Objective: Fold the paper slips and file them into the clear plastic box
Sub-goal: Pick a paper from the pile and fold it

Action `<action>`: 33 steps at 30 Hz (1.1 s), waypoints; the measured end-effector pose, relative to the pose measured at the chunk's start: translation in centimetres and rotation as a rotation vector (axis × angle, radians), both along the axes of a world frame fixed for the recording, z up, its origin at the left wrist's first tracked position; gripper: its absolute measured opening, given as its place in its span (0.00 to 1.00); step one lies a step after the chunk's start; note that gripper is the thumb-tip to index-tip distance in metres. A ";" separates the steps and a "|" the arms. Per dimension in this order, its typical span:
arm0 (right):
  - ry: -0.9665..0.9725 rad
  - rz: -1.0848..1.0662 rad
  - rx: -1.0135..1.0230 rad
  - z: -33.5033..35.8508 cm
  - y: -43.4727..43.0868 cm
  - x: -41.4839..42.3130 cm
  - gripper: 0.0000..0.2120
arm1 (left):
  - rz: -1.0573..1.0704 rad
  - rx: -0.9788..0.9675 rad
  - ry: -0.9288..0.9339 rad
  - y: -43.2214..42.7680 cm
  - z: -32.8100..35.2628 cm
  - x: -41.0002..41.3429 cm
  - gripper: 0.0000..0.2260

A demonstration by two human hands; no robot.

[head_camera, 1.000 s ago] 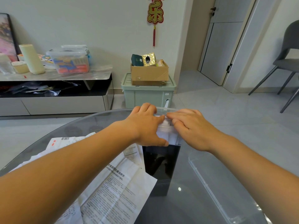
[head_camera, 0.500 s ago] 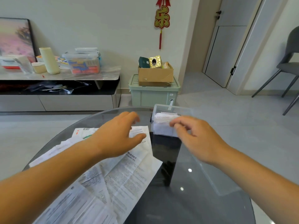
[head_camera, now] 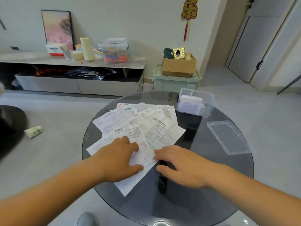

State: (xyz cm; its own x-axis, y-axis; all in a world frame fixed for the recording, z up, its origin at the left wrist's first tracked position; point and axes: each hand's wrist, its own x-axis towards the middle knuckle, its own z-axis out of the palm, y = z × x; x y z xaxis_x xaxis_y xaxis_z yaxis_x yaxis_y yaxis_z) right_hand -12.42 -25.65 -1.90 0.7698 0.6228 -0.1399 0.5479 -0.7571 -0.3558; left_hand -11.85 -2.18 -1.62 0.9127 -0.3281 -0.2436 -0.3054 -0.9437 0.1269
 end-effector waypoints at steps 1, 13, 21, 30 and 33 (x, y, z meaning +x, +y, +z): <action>-0.027 -0.004 -0.018 -0.2 0.0 -0.2 0.19 | -0.026 0.021 0.005 -0.1 -0.3 -0.5 0.29; -0.041 -0.250 0.110 -2.3 -2.8 0.0 0.18 | -0.170 -0.088 0.052 -1.7 -2.1 0.0 0.34; 0.036 -0.502 0.327 -2.6 -0.2 2.0 0.15 | -0.132 -0.256 -0.019 -2.0 -2.8 0.6 0.35; 0.016 -0.610 0.138 -1.8 0.5 2.5 0.24 | -0.139 -0.342 -0.088 -1.7 -3.5 0.3 0.28; 0.067 -0.626 0.184 -1.8 0.6 2.8 0.22 | -0.152 -0.291 -0.096 -1.9 -3.7 0.5 0.25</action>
